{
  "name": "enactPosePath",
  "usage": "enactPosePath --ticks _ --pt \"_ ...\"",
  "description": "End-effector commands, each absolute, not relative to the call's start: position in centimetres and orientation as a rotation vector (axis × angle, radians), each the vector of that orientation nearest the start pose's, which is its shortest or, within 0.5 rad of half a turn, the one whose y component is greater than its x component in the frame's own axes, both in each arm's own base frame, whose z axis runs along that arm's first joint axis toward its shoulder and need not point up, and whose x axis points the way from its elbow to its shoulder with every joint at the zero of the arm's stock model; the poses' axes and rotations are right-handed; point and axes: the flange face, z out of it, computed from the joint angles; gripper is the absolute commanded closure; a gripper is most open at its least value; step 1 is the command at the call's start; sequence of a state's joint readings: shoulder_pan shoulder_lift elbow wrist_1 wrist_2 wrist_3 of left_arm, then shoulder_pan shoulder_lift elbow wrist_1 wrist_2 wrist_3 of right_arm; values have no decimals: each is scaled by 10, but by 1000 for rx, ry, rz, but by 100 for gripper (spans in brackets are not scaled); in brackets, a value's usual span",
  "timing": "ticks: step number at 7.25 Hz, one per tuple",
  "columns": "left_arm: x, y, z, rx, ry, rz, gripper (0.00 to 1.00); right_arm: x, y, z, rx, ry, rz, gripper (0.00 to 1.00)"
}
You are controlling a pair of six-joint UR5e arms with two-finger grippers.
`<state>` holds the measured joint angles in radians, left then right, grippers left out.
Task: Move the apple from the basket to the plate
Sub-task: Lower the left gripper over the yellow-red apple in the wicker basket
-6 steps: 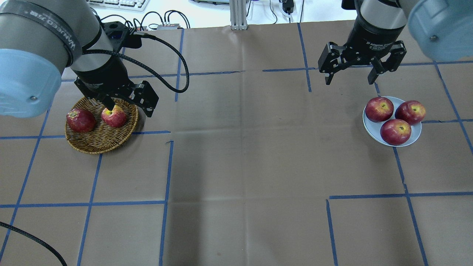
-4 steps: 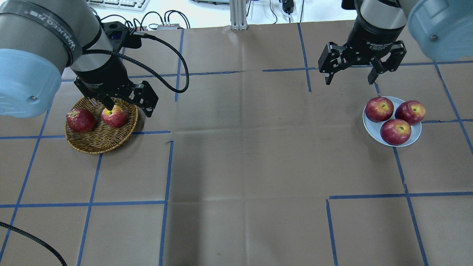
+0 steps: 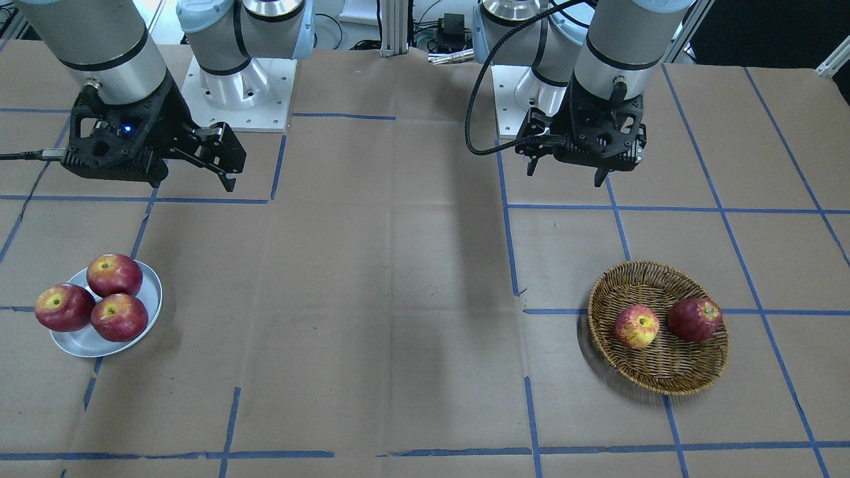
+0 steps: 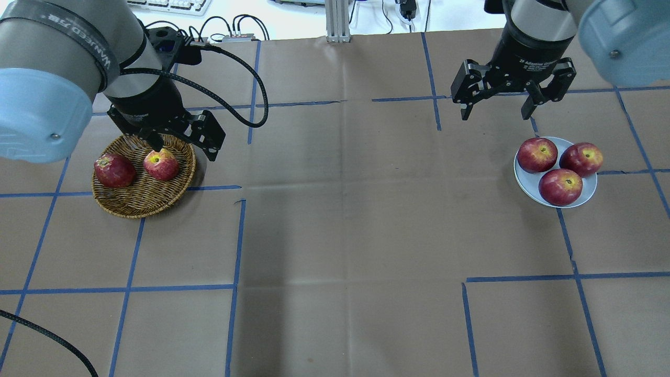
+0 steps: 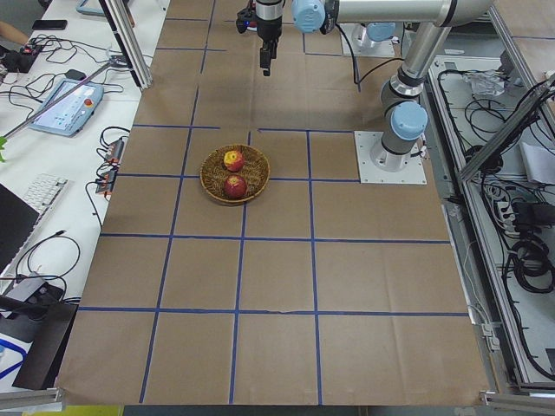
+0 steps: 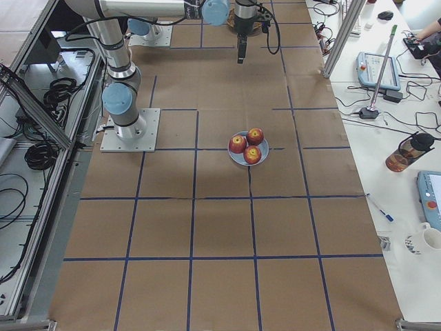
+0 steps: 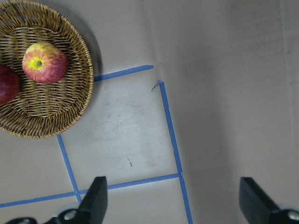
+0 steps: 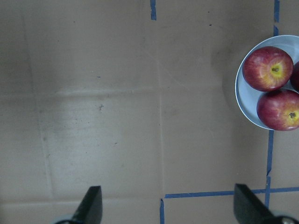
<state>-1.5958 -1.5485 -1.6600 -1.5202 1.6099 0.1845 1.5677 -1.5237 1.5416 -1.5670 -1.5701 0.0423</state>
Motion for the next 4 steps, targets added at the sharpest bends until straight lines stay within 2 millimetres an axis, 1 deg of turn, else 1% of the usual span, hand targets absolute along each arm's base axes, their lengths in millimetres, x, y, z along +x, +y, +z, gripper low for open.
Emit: enactPosePath --ticks 1,2,3,4 --pt "-140 -481 455 287 3096 42 1 132 -510 478 75 3139 36 0" --pt "-140 -483 461 293 3095 25 1 132 -510 478 70 3141 34 0" --pt "-140 -489 477 279 3090 -83 1 132 -510 479 70 3141 34 0" --pt "-141 -486 472 213 3092 -61 1 132 -510 477 75 3141 39 0"
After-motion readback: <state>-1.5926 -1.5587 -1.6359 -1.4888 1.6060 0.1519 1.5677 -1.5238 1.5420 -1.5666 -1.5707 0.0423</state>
